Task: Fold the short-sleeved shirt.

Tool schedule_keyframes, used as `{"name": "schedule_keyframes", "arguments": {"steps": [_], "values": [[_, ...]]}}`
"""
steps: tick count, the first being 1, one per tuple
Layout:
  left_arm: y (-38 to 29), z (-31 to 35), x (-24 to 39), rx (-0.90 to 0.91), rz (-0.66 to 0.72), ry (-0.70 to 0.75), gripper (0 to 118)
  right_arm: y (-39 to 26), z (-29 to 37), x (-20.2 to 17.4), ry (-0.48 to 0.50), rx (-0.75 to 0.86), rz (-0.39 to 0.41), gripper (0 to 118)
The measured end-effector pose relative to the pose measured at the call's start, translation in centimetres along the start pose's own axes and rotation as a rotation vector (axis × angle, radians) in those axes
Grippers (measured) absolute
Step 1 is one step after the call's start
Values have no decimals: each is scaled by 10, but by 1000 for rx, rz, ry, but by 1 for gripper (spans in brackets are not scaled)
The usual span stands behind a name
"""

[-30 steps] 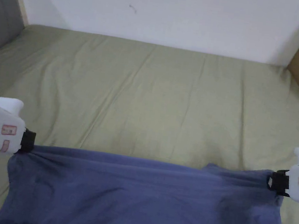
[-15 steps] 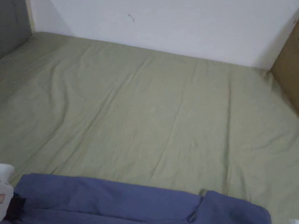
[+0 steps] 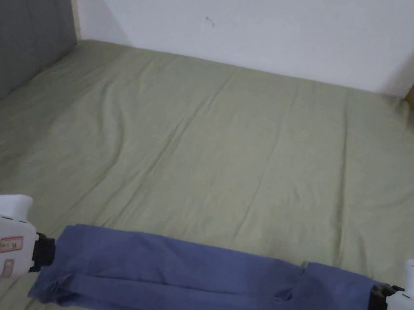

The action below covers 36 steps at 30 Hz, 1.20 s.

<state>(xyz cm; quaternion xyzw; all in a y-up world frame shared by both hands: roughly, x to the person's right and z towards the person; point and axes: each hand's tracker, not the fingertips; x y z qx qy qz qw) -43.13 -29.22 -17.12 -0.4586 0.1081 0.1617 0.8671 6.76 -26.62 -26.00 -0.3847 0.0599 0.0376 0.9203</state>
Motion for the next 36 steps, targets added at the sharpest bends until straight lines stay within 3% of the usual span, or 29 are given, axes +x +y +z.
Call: {"name": "schedule_keyframes", "arguments": {"steps": [2,5,6,8,9,10,11,17,19,20,21,22,23,24,25,26,30,36], "values": [[-3,-1,-8,-8,15,2,0,1,-9,-14,76,-19,-15,0],[-8,-4,-24,-5,142,-37,1,0,-23,-35,99,-64,-3,0],[-8,-6,-32,-3,177,-63,9,-4,-42,-26,107,-75,3,0],[-9,-12,-45,-35,232,-109,67,-7,-51,-31,130,-104,14,0],[-10,-19,-50,-58,258,-127,88,-9,-54,-35,137,-116,14,0],[-12,-26,-55,-54,289,-150,103,-11,-55,-41,145,-127,13,0],[-14,-33,-58,-56,321,-177,105,-13,-57,-42,153,-135,14,0],[-16,-90,-54,-199,394,-294,105,-20,-68,-51,153,-188,34,0],[-16,-98,-45,-193,384,-257,103,-22,-70,-53,152,-202,30,0],[-16,-97,-42,-180,374,-243,91,-22,-71,-52,153,-208,26,0],[-14,-99,-41,-193,374,-221,65,-23,-73,-51,156,-215,18,0],[-11,-96,-40,-189,353,-145,30,-23,-69,-56,161,-220,6,0],[-9,-93,-40,-190,324,-55,22,-23,-70,-56,166,-227,-1,0],[-6,-94,-51,-196,323,-81,13,-24,-72,-56,169,-234,-7,0],[-5,-92,-57,-180,379,-195,9,-25,-71,-58,169,-236,-11,0],[-4,-92,-58,-185,407,-206,9,-25,-70,-61,168,-240,-11,0],[6,-77,-31,-178,277,-125,9,-28,-70,-52,163,-239,-34,0],[37,-34,16,-67,215,-242,9,-26,-64,-35,161,-225,-84,0]]}}
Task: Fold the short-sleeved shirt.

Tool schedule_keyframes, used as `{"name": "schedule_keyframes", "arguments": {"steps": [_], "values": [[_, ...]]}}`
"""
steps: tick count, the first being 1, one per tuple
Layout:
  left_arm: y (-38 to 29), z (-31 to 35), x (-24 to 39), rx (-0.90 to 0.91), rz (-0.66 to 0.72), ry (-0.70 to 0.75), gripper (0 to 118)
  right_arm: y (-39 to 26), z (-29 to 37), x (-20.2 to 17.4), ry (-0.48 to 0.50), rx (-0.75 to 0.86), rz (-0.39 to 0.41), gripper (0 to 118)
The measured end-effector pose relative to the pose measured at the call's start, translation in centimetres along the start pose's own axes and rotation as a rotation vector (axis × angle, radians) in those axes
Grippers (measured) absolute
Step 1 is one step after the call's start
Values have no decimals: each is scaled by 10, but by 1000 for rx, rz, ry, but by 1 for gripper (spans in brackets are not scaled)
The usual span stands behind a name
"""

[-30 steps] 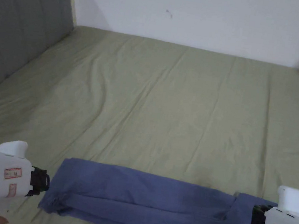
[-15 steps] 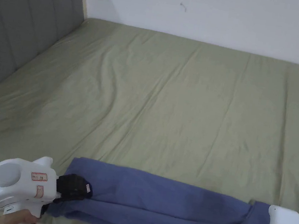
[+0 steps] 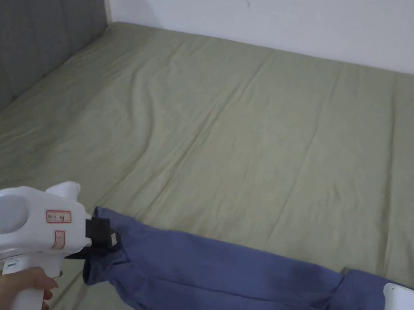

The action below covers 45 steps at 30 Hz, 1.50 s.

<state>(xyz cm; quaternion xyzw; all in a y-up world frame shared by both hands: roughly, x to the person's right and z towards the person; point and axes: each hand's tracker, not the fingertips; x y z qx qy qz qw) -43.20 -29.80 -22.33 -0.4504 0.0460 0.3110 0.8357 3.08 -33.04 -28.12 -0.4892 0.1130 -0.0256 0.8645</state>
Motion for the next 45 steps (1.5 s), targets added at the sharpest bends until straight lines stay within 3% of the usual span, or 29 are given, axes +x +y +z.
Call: {"name": "schedule_keyframes", "arguments": {"steps": [7,15,16,17,18,19,20,24,26,27,30,31,33,41,45], "values": [[-8,11,147,59,-418,-93,9,4,16,43,-3,55,-106,0],[-81,-73,258,-124,-773,-205,9,-7,35,87,-37,101,-220,0],[-90,-89,263,-132,-775,-219,20,-9,38,93,-32,110,-245,0],[-97,-106,266,-156,-756,-214,45,-12,40,99,-28,114,-265,0],[-103,-117,267,-206,-751,-205,84,-13,42,103,-27,112,-278,0],[-105,-127,266,-250,-743,-202,112,-15,45,107,-36,113,-291,0],[-109,-134,266,-275,-734,-195,115,-17,47,110,-46,115,-301,0],[-106,-121,253,-259,-700,-281,111,-25,52,119,-59,117,-341,0],[-93,-113,239,-236,-606,-281,108,-26,59,114,-59,126,-364,0],[-87,-109,231,-220,-562,-284,100,-27,62,113,-47,150,-368,0],[-74,-97,213,-157,-426,-253,9,-23,67,104,-30,158,-348,0],[-73,-103,206,-145,-402,-196,3,-22,68,101,-33,158,-334,0],[-74,-111,200,-166,-409,-156,2,-20,63,97,-35,151,-314,0],[-124,-173,226,-368,-349,-313,2,-21,48,97,-18,118,-312,0],[-150,-189,251,-396,-452,-267,2,-25,46,101,-23,101,-305,0]]}}
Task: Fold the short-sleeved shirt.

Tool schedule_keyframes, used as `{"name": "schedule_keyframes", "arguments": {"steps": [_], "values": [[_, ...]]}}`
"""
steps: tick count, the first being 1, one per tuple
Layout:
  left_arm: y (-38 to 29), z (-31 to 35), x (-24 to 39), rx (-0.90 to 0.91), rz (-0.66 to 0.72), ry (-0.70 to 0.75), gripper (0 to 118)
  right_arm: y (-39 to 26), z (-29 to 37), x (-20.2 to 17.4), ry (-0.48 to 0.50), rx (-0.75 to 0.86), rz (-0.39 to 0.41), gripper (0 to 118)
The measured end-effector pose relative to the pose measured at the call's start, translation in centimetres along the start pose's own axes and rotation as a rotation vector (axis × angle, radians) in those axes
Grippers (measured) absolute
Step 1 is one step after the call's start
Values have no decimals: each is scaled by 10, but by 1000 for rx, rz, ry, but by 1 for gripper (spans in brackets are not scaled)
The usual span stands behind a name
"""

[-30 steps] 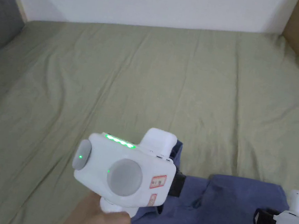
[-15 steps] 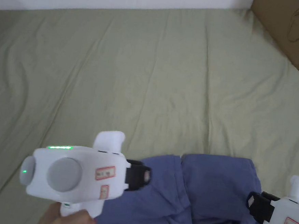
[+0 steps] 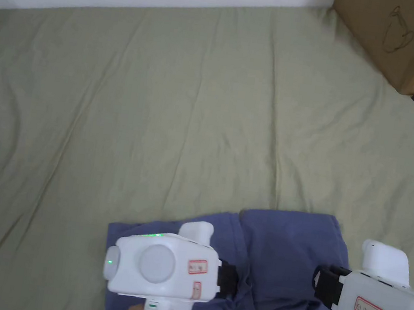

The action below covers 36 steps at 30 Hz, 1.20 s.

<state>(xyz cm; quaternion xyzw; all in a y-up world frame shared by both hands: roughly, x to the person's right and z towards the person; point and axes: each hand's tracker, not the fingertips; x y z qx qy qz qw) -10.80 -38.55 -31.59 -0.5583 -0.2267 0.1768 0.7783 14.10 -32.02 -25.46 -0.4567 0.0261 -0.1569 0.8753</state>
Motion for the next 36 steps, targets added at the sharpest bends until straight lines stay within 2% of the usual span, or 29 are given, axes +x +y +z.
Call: {"name": "schedule_keyframes", "arguments": {"steps": [2,5,9,12,15,19,20,21,22,23,24,25,29,31,33,36], "values": [[-3,-6,11,-6,-62,33,1,0,-2,3,-2,-8,-9,0],[1,-6,8,0,-42,16,1,-1,-2,3,-8,-10,-16,0],[0,2,13,-5,-20,-144,1,0,-2,-4,-9,-12,-1,0],[-4,6,9,-17,1,-171,1,1,2,-8,1,-8,-3,0],[-5,33,-10,57,28,-163,1,3,8,-14,12,2,3,0],[-5,103,-52,180,134,-171,2,5,11,-25,4,10,42,0],[-6,117,-66,198,174,-154,5,5,11,-28,8,12,47,0],[-8,128,-79,207,206,-129,20,5,10,-31,12,11,51,0],[-11,140,-93,223,230,-108,59,5,9,-34,14,10,55,0],[-15,145,-109,240,255,-100,93,5,8,-37,15,7,58,0],[-18,145,-121,225,296,-87,114,5,7,-40,17,4,59,0],[-21,145,-133,204,343,-82,118,5,5,-43,22,-2,60,0],[-34,132,-171,208,488,-211,117,4,0,-59,36,-23,105,0],[-33,116,-194,167,567,-229,117,4,-3,-64,42,-34,119,0],[-34,99,-203,99,560,-258,117,4,-5,-67,48,-43,126,0],[-33,87,-205,124,535,-337,117,4,-9,-70,49,-61,135,0]]}}
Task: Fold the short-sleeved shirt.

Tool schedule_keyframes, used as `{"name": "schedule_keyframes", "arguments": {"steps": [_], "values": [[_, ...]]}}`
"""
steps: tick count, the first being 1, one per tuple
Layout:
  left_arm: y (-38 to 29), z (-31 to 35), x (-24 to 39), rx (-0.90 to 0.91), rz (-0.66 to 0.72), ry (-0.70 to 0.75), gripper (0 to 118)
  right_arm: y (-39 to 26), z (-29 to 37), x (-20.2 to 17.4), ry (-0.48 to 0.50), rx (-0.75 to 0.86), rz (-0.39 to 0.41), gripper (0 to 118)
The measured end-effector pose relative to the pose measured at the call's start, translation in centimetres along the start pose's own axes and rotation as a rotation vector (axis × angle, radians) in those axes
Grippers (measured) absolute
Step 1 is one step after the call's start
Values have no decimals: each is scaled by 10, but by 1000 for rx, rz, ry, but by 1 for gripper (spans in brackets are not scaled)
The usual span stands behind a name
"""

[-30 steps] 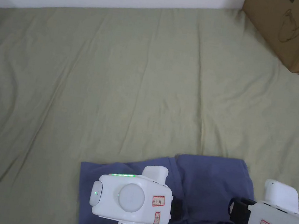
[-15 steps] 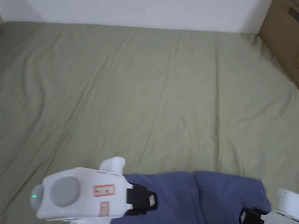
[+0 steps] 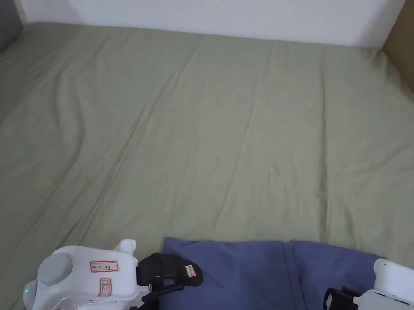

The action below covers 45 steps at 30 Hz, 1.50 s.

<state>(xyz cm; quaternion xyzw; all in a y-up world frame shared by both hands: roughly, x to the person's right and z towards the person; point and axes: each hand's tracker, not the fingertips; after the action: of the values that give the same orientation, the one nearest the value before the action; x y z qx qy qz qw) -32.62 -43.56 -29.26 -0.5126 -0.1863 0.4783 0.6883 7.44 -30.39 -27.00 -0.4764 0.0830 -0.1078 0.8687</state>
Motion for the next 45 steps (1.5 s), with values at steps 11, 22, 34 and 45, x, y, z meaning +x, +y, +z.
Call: {"name": "schedule_keyframes", "arguments": {"steps": [11,22,34,45], "values": [[0,25,29,-16,-44,30,15,2,-9,-1,-16,-45,-4,0],[23,173,7,97,-115,260,15,5,-20,-10,13,-56,-10,0],[15,210,51,228,-96,464,15,-4,-23,-9,25,-72,-13,0],[-4,75,176,26,-519,409,15,-5,-14,19,3,-56,-65,0]]}}
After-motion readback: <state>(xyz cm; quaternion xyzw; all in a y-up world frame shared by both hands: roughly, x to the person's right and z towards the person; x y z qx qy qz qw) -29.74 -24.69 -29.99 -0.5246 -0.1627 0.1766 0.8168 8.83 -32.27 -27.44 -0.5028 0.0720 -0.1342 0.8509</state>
